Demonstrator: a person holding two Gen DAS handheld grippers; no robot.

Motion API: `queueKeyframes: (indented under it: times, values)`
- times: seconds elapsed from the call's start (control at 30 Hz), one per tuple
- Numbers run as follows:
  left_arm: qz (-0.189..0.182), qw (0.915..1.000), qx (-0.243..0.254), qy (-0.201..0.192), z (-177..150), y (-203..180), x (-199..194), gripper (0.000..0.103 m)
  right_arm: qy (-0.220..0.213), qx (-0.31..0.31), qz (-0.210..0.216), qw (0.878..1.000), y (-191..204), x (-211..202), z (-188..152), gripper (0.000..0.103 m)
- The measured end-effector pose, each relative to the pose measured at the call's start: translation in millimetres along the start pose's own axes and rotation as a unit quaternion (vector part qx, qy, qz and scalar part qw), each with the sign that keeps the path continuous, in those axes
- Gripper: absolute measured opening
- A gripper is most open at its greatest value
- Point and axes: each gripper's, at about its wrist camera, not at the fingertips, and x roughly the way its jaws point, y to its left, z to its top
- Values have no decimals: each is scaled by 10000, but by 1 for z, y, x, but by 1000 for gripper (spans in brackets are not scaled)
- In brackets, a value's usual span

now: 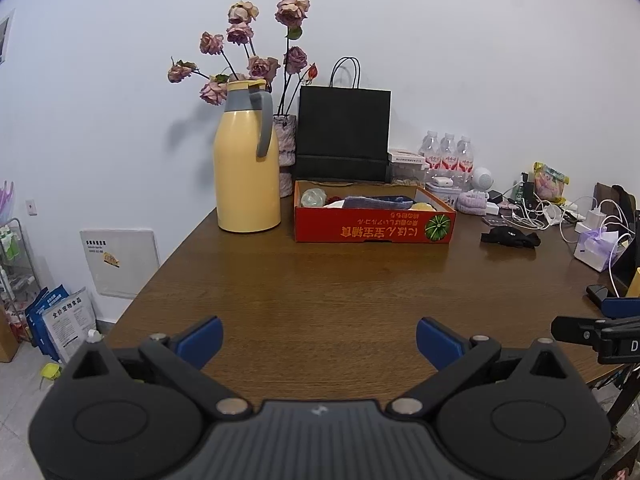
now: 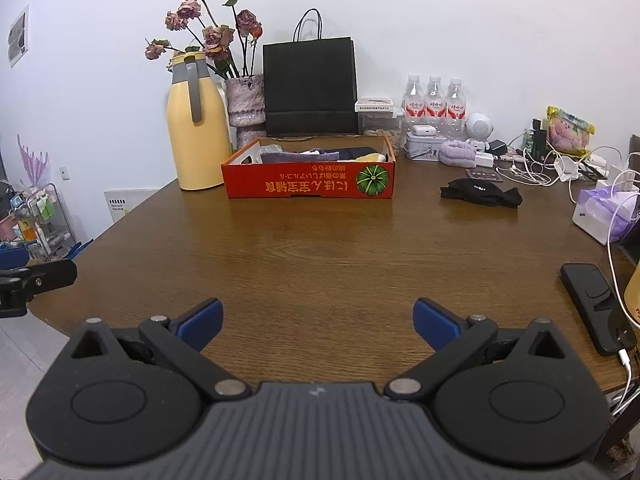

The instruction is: Organize objects

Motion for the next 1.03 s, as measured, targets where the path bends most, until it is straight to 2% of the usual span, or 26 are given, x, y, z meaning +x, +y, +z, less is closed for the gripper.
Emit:
queueKeyframes:
  times: [1.03]
  values:
    - [-40,9999,-1,140,-4,3,8,103,63,16,46,10000,-7,0,-5,103]
